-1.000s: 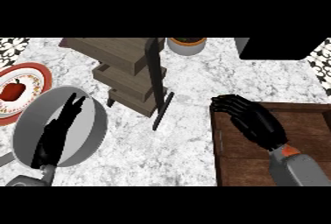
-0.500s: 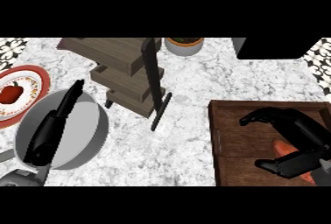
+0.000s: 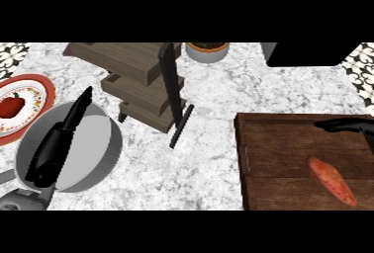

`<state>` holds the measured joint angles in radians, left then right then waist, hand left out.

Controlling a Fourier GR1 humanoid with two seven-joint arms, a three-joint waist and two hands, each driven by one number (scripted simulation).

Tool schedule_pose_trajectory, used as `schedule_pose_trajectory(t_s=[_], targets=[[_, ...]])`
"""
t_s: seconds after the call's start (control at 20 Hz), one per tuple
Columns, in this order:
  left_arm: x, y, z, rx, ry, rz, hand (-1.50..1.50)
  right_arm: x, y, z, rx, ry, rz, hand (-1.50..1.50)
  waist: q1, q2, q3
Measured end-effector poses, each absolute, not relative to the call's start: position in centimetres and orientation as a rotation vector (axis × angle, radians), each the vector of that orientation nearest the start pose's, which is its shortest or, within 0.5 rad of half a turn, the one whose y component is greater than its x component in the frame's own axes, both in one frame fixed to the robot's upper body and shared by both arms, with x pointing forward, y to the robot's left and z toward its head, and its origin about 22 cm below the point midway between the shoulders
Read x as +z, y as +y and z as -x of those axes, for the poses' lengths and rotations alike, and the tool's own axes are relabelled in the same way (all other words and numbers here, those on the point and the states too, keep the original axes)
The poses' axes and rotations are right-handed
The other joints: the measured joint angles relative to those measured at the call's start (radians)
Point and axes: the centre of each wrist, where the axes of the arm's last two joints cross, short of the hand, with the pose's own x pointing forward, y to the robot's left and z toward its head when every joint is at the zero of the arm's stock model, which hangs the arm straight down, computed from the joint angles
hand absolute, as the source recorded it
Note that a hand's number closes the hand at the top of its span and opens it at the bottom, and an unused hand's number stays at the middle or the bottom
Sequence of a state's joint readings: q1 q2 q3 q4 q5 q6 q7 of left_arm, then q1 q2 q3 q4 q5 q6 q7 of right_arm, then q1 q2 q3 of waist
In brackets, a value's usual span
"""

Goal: Pick the sweet potato from the tray and place it in the tiered basket

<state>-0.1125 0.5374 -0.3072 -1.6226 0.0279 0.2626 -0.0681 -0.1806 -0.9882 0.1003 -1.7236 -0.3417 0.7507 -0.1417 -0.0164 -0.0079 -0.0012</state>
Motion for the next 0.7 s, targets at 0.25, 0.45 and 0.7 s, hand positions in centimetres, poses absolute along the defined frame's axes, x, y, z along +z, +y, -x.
schedule_pose_trajectory(t_s=[0.25,0.45,0.7], targets=[[5.1,27.0,-25.2,-0.468,-1.733,-0.335,0.00,24.2,-35.0,-25.2,1.573,-1.342,0.041,-1.50,-0.009,-0.003,0.001],[5.3,27.4,-25.4,-0.468,-1.733,-0.337,0.00,25.0,-34.3,-23.6,1.689,-1.252,0.201,-1.50,-0.016,-0.002,0.001],[5.0,27.5,-25.4,-0.470,-1.740,-0.337,0.00,23.5,-32.6,-20.6,1.724,-1.213,0.301,-1.50,-0.015,0.000,0.001]])
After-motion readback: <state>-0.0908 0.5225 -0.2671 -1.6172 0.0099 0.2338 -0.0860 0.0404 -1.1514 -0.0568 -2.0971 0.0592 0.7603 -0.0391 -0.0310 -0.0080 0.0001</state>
